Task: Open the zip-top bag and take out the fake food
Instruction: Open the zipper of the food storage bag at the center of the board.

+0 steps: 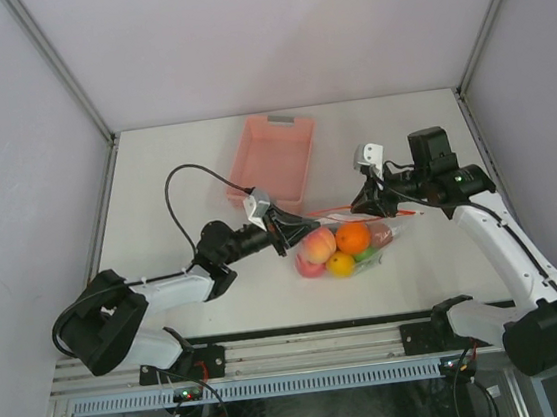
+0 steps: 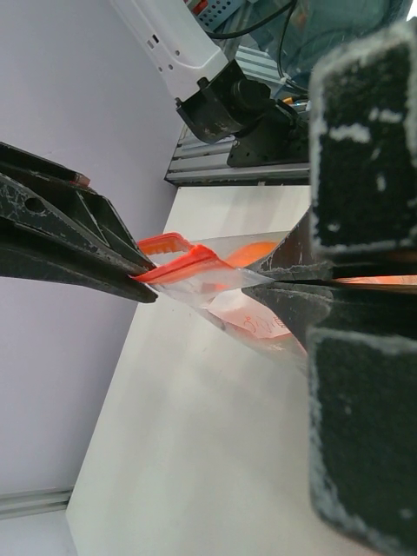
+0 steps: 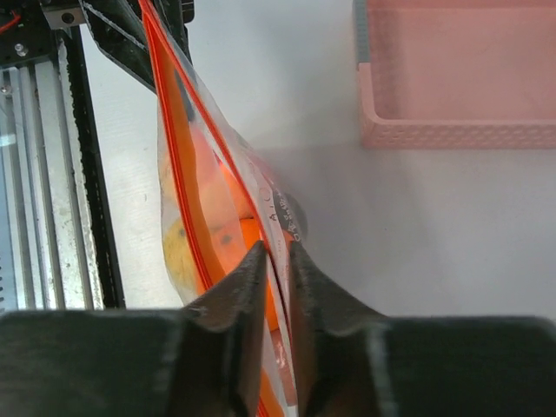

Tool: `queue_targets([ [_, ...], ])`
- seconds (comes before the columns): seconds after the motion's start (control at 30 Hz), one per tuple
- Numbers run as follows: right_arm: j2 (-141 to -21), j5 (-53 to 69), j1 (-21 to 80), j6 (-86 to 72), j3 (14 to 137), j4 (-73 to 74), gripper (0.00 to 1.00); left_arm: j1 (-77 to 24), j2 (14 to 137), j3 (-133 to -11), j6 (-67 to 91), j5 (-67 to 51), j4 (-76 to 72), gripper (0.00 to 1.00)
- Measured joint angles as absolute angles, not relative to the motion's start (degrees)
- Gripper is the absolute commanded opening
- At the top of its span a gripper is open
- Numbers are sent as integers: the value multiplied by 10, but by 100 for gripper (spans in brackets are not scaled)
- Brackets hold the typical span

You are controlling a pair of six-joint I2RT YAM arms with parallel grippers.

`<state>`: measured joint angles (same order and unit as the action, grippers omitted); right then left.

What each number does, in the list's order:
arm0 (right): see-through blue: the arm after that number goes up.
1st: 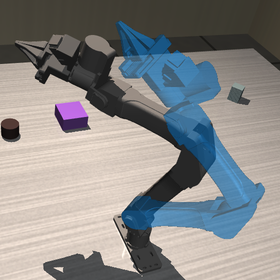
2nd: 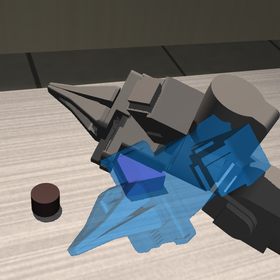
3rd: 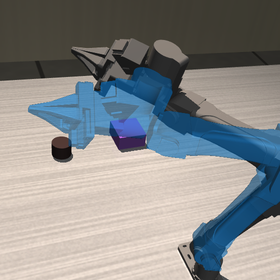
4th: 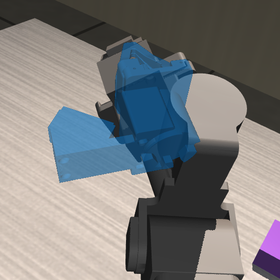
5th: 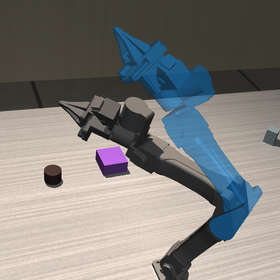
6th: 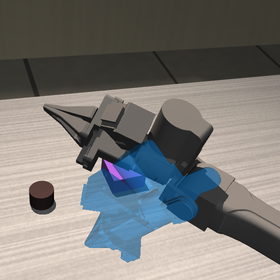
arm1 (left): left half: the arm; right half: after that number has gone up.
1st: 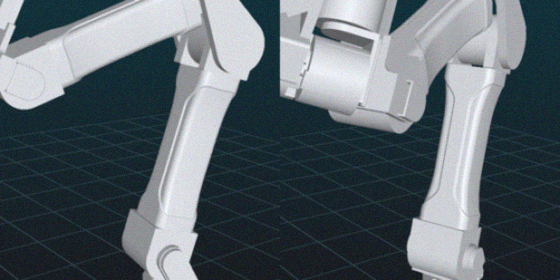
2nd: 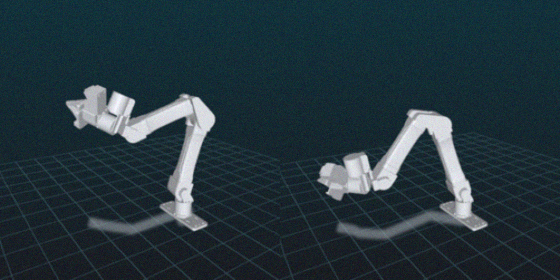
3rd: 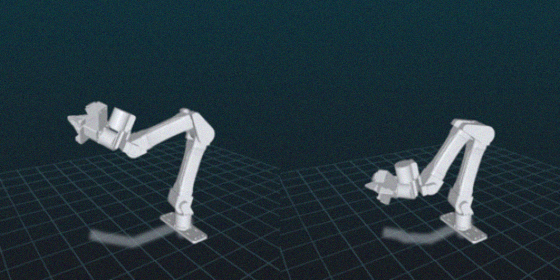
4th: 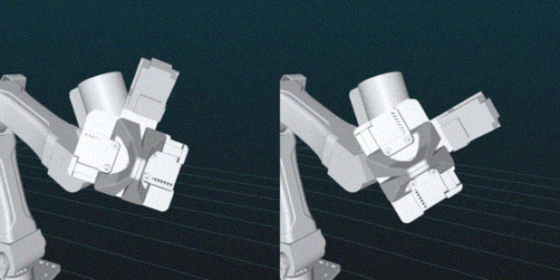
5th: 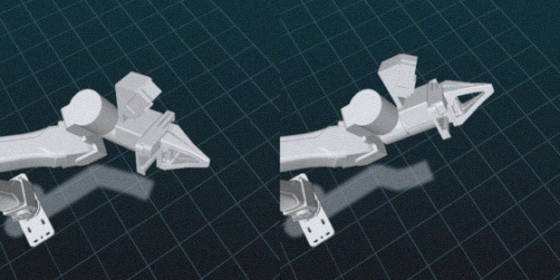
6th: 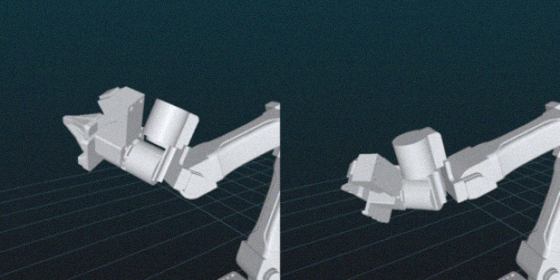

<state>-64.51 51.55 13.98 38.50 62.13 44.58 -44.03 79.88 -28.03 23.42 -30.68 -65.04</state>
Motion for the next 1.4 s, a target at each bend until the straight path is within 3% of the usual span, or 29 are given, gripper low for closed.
queue_targets([
  [0.07,-648,516,140,388,621,446,0,-440,803,-286,237,-309,-650,0],
  [0.23,-647,516,131,382,618,444,0,-440,824,-314,246,-311,-635,0],
  [0.47,-611,532,5,331,618,423,0,-440,944,-509,265,-306,-538,1],
  [0.57,-583,541,-64,301,618,405,0,-440,1023,-635,281,-303,-488,14],
  [0.73,-549,576,-137,260,613,375,0,-442,1097,-767,297,-292,-413,53],
  [0.77,-548,583,-137,251,604,362,0,-442,1100,-775,300,-277,-392,56],
  [0.9,-578,593,-96,202,540,307,0,-433,1075,-736,300,-217,-354,60],
  [1.1,-696,573,-28,131,492,260,0,-404,971,-548,318,-154,-345,62],
  [1.4,-709,572,-15,97,491,222,0,-429,839,-390,390,-125,-354,63],
])
